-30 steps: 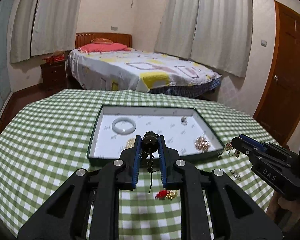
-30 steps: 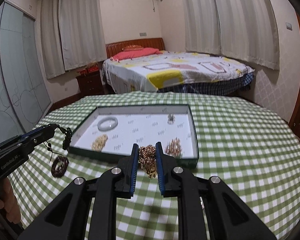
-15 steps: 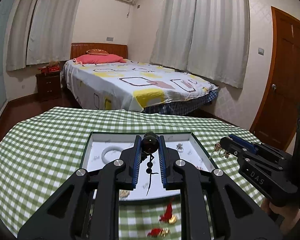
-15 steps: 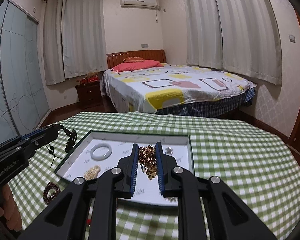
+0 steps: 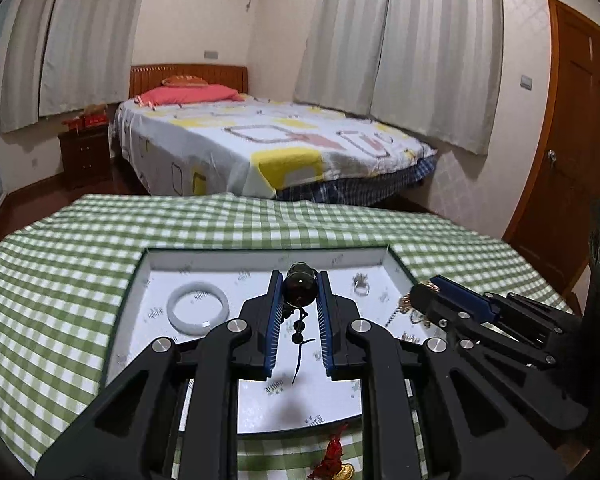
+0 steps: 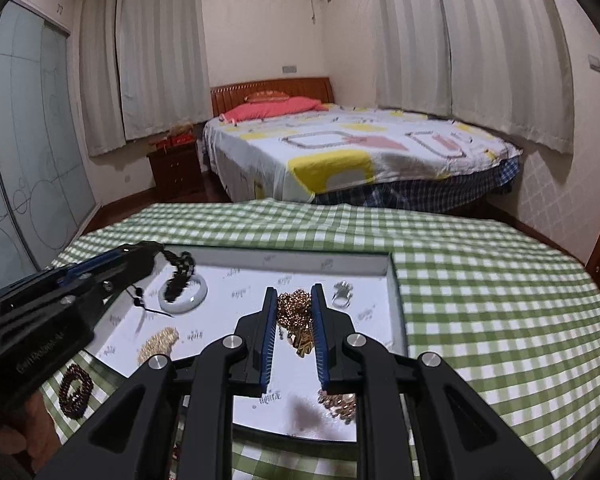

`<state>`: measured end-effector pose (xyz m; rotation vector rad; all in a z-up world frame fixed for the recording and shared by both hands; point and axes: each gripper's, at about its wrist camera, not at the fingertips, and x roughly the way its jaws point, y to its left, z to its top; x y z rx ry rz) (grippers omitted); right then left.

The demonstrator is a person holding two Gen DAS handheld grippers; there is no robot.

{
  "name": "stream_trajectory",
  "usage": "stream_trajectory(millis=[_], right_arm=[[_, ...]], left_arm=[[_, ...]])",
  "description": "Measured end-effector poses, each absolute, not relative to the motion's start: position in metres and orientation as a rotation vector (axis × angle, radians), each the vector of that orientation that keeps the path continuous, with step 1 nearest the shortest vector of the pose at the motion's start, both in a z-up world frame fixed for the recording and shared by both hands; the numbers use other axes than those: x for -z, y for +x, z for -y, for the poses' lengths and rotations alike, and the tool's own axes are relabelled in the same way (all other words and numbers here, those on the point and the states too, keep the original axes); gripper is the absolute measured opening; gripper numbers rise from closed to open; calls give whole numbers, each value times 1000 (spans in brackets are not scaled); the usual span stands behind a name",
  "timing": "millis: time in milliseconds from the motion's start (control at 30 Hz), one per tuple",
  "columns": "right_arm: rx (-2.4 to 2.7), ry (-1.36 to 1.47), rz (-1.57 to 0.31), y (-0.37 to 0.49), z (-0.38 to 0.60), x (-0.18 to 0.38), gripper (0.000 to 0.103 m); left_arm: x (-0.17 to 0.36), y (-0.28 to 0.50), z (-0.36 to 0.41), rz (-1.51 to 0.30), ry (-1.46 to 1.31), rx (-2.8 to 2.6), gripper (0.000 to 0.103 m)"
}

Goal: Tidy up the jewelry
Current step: 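Lower the black pendant and gold chain brooch into the box, open both tools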

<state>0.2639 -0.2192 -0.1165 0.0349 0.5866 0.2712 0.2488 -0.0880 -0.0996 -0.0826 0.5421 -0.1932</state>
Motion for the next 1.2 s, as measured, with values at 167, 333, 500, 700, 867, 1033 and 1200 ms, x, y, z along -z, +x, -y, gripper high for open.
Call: stream_trajectory(millis=[167,333,500,700,867,1033,1200], right_arm=[[-282,37,-633,269,215,132,18],[-296,30,-678,272,210,143,18],[-305,30,-723,275,209,153,18],[-310,30,-772,277,207,164,18],[-308,36,-793,279,208,169,18],[-310,43,-811,281,210,171,18],[-309,51,-810,282,211,171,19]], left_arm=[[125,255,88,-603,-79,197,17],[143,258,90,-653,-74,208,17],[156,261,92,-701,-73,214,17],[168,267,90,-753,-83,206,17],[175,270,87,-792,-99,208,17],[177,271,87,-793,-100,205,17],[176,268,89,-793,-96,203,27]])
